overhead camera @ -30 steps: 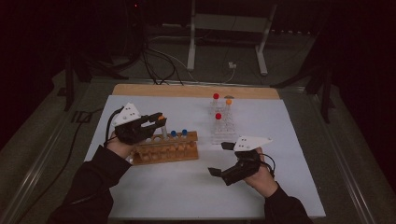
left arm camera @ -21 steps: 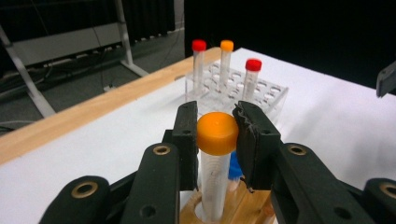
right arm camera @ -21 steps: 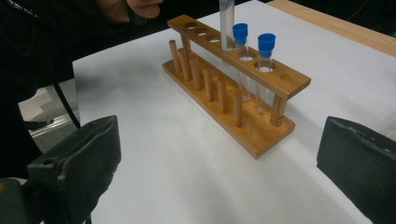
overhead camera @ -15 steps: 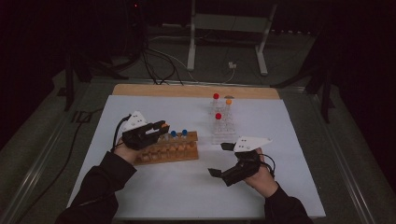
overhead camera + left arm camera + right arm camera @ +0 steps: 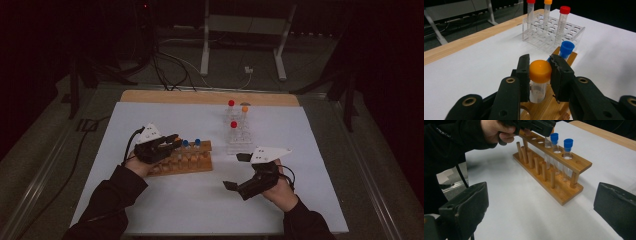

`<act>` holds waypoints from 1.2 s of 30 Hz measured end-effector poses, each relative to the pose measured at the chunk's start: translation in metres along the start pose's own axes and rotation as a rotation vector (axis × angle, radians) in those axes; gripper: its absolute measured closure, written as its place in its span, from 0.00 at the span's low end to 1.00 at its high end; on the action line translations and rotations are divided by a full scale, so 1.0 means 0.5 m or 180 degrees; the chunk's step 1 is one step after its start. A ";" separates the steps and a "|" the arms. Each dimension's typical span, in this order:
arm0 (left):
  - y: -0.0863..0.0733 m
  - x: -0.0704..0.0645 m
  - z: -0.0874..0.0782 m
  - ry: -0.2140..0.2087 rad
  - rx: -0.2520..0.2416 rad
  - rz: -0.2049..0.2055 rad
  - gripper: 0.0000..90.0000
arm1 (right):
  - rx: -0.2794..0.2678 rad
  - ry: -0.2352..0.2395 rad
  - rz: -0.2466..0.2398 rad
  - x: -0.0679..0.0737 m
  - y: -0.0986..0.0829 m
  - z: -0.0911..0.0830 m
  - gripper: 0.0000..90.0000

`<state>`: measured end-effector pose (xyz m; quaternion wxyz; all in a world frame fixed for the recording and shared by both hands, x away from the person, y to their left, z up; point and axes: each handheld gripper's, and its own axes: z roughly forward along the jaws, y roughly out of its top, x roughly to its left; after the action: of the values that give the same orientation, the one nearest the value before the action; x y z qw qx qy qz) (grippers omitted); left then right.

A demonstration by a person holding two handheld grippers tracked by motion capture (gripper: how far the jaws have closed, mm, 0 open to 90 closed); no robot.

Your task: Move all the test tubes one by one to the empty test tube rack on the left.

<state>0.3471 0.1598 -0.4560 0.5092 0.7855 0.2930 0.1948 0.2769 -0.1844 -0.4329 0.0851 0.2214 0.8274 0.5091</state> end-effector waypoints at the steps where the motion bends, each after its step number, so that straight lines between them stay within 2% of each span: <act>1: -0.001 0.000 -0.001 0.0003 -0.0006 -0.0004 0.80 | -0.0004 0.0002 0.0006 0.000 0.000 0.000 0.00; 10: -0.001 -0.001 -0.003 -0.0014 0.0065 0.0015 0.80 | -0.0059 0.0019 0.0021 -0.002 0.002 -0.006 0.00; 14: 0.001 0.001 -0.003 -0.0030 0.0088 0.0004 0.79 | -0.0068 -0.0043 -0.0054 -0.004 0.003 -0.010 0.00; 18: 0.001 0.001 -0.007 -0.0076 0.0087 -0.0004 0.76 | -0.0291 0.0003 -0.0153 -0.008 0.007 -0.019 0.00; 20: 0.003 -0.001 -0.014 -0.0110 0.0084 -0.0001 0.65 | -0.0320 -0.0034 -0.0200 -0.011 0.013 -0.025 0.00; 22: 0.005 -0.001 -0.024 -0.0187 0.0048 -0.0024 0.58 | -0.0380 -0.0068 -0.0216 -0.017 0.019 -0.033 0.00; 27: 0.010 -0.006 -0.051 -0.0195 0.0030 0.0016 0.32 | -0.0472 -0.0206 -0.0222 -0.044 0.036 -0.056 0.00; 29: 0.009 -0.012 -0.062 -0.0198 0.0038 0.0033 0.22 | -0.0477 -0.0314 -0.0228 -0.057 0.042 -0.064 0.00; 31: 0.008 -0.019 -0.074 -0.0220 0.0027 0.0043 0.17 | -0.0485 -0.0368 -0.0197 -0.076 0.046 -0.069 0.00; 33: 0.005 -0.025 -0.084 -0.0301 0.0012 -0.0013 0.10 | -0.0472 -0.0372 -0.0148 -0.099 0.047 -0.072 0.00; 36: -0.002 -0.034 -0.101 -0.0410 -0.0040 -0.0027 0.07 | -0.0500 -0.0462 -0.0033 -0.136 0.040 -0.074 0.00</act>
<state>0.3035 0.1834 -0.4367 0.5327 0.7919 0.2616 0.1435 0.3292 -0.2370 -0.4039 0.1646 0.2460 0.7777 0.5545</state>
